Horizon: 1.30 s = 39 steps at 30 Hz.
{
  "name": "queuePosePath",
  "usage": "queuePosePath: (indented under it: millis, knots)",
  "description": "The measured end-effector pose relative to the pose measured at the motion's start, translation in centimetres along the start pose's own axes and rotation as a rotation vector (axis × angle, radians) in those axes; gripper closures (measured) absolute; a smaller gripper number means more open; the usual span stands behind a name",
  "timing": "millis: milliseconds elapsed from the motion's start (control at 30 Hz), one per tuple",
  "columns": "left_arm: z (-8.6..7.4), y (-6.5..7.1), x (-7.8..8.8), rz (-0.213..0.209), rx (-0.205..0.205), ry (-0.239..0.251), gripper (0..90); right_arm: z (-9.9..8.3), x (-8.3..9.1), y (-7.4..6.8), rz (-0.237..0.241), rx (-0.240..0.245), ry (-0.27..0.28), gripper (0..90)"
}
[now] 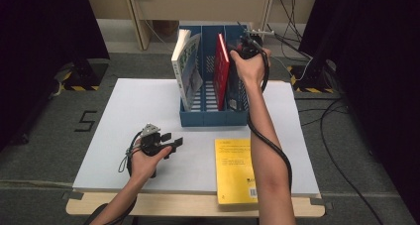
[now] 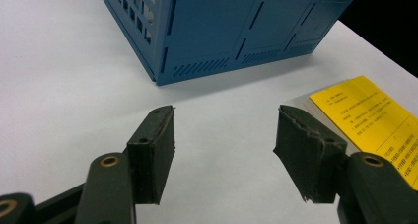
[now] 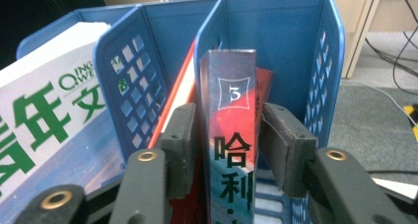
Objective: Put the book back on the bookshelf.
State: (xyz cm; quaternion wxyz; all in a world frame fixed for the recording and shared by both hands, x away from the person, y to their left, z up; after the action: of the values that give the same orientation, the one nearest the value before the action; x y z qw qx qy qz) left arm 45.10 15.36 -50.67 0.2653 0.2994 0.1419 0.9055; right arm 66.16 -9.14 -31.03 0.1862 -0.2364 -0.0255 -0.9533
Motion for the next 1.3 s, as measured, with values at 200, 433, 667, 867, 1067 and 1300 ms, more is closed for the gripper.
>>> queuePosePath:
  millis: [200,433,667,867,1067,1300]
  knots:
    - [0.0,0.0,0.0,-0.001,0.001,-0.002,39.2,0.0,-0.3,0.1,-0.006,-0.006,-0.022,63.7]
    - [-0.1,0.1,-0.1,-0.003,-0.002,-0.003,39.2,0.2,-0.4,-0.2,-0.011,-0.011,-0.031,65.3]
    - [-0.1,0.1,-0.1,-0.004,-0.003,-0.006,39.2,0.1,-0.9,-0.1,-0.016,-0.023,-0.045,65.4]
    - [-0.1,0.1,-0.1,-0.003,-0.003,-0.006,39.2,0.3,-1.1,-0.1,-0.023,-0.019,-0.077,67.8]
    - [-0.1,0.1,-0.1,-0.004,-0.003,-0.006,39.2,0.5,-1.0,0.0,-0.028,-0.017,-0.107,71.9]
    - [-0.2,0.1,-0.2,-0.005,0.000,-0.008,39.2,0.7,-1.2,-0.1,-0.039,-0.009,-0.131,72.0]
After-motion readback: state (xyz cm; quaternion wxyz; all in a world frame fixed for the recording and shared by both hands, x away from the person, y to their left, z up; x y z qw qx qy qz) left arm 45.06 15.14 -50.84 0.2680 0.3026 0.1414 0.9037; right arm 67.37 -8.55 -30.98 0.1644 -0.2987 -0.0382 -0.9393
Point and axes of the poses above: each handheld gripper's, and its own axes: x roughly backward along the jaws, z roughly out of its top, y roughly to its right, the point moved 7 cm from there along -x, roughly forward along the jaws, and after that the axes turned 8 degrees about x, right-handed, at the moved point
